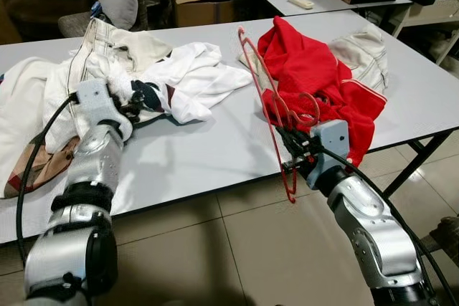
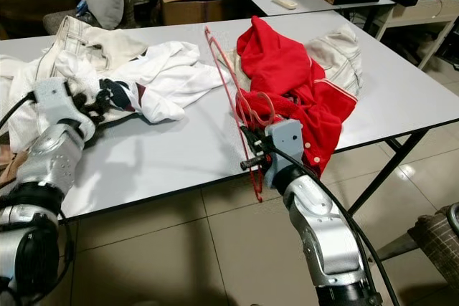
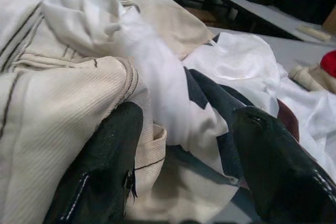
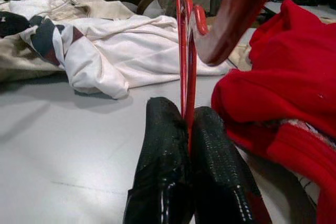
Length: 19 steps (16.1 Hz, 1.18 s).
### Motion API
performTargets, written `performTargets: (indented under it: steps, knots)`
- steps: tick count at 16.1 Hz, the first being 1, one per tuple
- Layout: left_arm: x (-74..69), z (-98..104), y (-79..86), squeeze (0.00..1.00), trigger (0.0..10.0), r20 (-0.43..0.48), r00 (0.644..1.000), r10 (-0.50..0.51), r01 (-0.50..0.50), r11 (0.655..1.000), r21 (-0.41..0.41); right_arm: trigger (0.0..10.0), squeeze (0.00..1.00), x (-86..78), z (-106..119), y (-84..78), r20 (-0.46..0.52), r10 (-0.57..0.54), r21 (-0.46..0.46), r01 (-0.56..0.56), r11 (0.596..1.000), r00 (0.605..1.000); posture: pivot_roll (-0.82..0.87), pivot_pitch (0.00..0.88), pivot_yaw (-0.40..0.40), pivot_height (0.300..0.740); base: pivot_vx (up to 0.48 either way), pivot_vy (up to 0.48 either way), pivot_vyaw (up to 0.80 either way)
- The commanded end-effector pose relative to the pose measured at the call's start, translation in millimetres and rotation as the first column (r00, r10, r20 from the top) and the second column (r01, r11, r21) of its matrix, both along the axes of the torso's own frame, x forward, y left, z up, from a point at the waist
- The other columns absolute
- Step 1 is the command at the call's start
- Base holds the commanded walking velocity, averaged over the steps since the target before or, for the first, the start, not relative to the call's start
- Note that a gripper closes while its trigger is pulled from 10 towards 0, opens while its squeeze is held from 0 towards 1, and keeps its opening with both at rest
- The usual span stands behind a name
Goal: Hang hanger
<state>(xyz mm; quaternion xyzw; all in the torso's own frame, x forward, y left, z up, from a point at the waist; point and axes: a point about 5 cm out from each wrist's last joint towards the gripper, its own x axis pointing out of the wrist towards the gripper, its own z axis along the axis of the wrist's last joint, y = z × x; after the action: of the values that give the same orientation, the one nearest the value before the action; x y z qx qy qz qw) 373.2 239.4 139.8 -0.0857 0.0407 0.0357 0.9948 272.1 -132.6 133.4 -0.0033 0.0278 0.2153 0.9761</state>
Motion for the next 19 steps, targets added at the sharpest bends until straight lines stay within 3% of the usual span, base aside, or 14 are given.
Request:
performTargets:
  steps: [1, 3, 4, 5, 6, 9, 10, 11, 12, 14, 16, 18, 19]
  knots:
    - [4.9, 4.7, -5.2, 0.00, 10.0, 0.010, 1.000, -0.025, 0.024, 0.999, 0.047, 10.0, 0.00, -0.7, 6.5, -5.4, 0.018, -0.018, -0.009, 0.018, 1.000, 1.000, -0.08, 0.043, 0.006, 0.740, 0.000, 0.000, 0.00]
    - [8.9, 4.4, -19.7, 0.00, 10.0, -0.010, 0.994, -0.112, 0.112, 0.982, 0.152, 10.0, 0.00, -3.4, 6.9, -7.9, 0.017, -0.019, -0.030, 0.019, 0.999, 1.000, -0.09, 0.046, 0.014, 0.740, 0.000, 0.000, 0.00]
    - [8.9, -1.1, -24.7, 0.00, 10.0, -0.079, 0.988, -0.130, 0.147, 0.944, 0.295, 10.0, 0.00, -5.4, 6.5, -10.1, 0.015, -0.028, -0.039, 0.029, 0.999, 0.999, -0.10, 0.045, 0.023, 0.740, 0.000, 0.000, 0.00]
    - [4.6, -6.2, -11.1, 0.00, 10.0, -0.123, 0.992, -0.022, 0.074, 0.895, 0.439, 10.0, 0.00, -7.8, 5.9, -11.3, 0.013, -0.041, -0.037, 0.041, 0.998, 0.999, -0.11, 0.041, 0.043, 0.740, 0.000, 0.000, 0.00]
    - [-2.6, -4.1, 10.9, 0.00, 10.0, -0.088, 0.992, 0.091, -0.036, 0.872, 0.487, 10.0, 0.00, -9.9, 5.5, -11.9, 0.014, -0.050, -0.032, 0.050, 0.998, 0.999, -0.10, 0.038, 0.050, 0.740, 0.000, 0.000, 0.00]
    - [-30.3, 11.1, 58.2, 0.00, 10.0, 0.045, 0.973, 0.226, -0.220, 0.852, 0.475, 10.0, 0.00, -10.2, 3.8, -10.7, 0.010, -0.060, -0.019, 0.060, 0.998, 0.998, -0.08, 0.028, 0.052, 0.740, 0.000, 0.000, 0.00]
    - [-36.2, 16.2, 65.8, 0.00, 10.0, 0.076, 0.965, 0.250, -0.256, 0.846, 0.468, 10.0, 0.00, -9.7, 4.0, -9.6, 0.010, -0.055, -0.016, 0.055, 0.998, 0.998, -0.07, 0.023, 0.052, 0.740, 0.000, 0.000, 0.00]
    - [-53.9, 35.1, 81.3, 0.00, 10.0, 0.199, 0.935, 0.293, -0.351, 0.842, 0.409, 10.0, 0.00, -7.9, 2.3, -6.9, 0.010, -0.040, -0.012, 0.040, 0.999, 0.999, -0.05, 0.017, 0.048, 0.740, 0.000, 0.000, 0.00]
    - [-62.9, 45.9, 83.3, 0.00, 10.0, 0.272, 0.916, 0.295, -0.381, 0.854, 0.355, 10.0, 0.00, -6.6, 1.1, -6.2, 0.007, -0.038, -0.012, 0.038, 0.999, 0.999, -0.04, 0.015, 0.045, 0.740, 0.000, 0.000, 0.00]
    - [-67.3, 56.0, 74.8, 0.00, 10.0, 0.329, 0.913, 0.241, -0.346, 0.884, 0.313, 10.0, 0.00, -4.1, 2.8, -3.3, 0.009, -0.031, -0.003, 0.031, 1.000, 0.999, -0.03, 0.021, 0.031, 0.740, 0.000, 0.000, 0.00]
    - [-63.3, 63.5, 56.2, 0.00, 10.0, 0.373, 0.918, 0.137, -0.246, 0.933, 0.263, 10.0, 0.00, -2.4, 3.2, 0.3, 0.010, -0.007, -0.008, 0.008, 1.000, 1.000, -0.02, 0.023, 0.025, 0.740, 0.000, 0.000, 0.00]
    - [-59.8, 61.1, 39.0, 0.00, 10.0, 0.337, 0.941, 0.038, -0.136, 0.953, 0.271, 10.0, 0.00, -1.9, 2.7, -1.6, 0.010, -0.007, -0.013, 0.007, 1.000, 1.000, -0.03, 0.019, 0.023, 0.740, 0.000, 0.000, 0.00]
    - [-57.7, 59.7, 36.4, 0.00, 10.0, 0.320, 0.947, 0.038, -0.131, 0.953, 0.273, 10.0, 0.00, -1.5, 2.6, -3.2, 0.011, -0.012, -0.015, 0.012, 1.000, 1.000, -0.03, 0.017, 0.023, 0.740, 0.000, 0.000, 0.00]
